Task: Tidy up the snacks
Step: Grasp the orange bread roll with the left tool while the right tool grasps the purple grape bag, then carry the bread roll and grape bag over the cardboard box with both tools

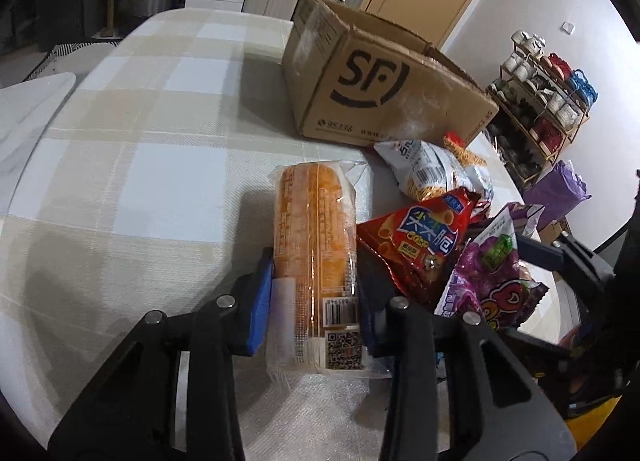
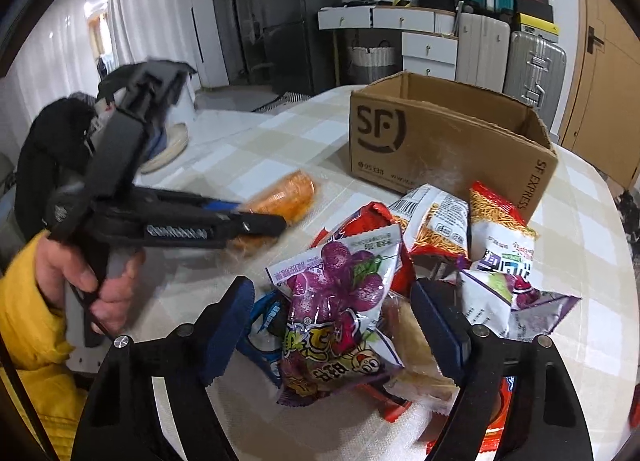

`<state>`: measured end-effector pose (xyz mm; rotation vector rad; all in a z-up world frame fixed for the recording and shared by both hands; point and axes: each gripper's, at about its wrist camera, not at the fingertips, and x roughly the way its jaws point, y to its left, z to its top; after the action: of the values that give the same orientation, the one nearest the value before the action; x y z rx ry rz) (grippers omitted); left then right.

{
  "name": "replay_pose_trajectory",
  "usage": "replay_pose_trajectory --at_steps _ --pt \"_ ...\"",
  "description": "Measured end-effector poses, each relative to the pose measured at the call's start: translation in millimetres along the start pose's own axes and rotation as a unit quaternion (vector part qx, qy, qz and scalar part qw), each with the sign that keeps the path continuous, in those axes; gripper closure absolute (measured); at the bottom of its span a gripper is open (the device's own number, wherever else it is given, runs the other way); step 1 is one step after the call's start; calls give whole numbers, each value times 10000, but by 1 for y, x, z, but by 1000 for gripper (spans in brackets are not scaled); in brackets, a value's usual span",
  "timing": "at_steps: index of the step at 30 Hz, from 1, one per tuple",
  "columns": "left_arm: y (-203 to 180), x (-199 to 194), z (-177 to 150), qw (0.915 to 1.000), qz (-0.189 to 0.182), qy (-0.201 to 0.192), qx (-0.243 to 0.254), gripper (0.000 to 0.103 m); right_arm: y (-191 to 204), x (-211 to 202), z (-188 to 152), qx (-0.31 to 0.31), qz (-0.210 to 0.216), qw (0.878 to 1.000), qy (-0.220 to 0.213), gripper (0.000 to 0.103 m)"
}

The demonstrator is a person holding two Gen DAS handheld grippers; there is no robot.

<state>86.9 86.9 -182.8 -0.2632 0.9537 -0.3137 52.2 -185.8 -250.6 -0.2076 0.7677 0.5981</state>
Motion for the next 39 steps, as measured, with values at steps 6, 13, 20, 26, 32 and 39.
replay_pose_trajectory --at_steps 6,13,20,26,32,39 --pt "6 -24 0 9998 -46 -198 -35 70 11 26 2 -308 -168 9984 450 38" --pt "17 -44 -5 9993 -59 -343 -117 70 7 36 3 -223 -298 9976 575 54" --pt "17 -57 -8 9989 -51 -445 -105 71 -1 19 -2 39 -226 9992 324 59" --pt "9 -73 -11 9985 -45 -550 -33 71 -6 -5 -3 252 -71 9997 -19 59" --pt "-2 -89 -10 9977 -44 -675 51 71 -10 -32 3 478 209 9974 -488 59" --pt "-26 -114 -4 9957 11 -891 271 71 -8 -70 16 536 373 9931 -971 59"
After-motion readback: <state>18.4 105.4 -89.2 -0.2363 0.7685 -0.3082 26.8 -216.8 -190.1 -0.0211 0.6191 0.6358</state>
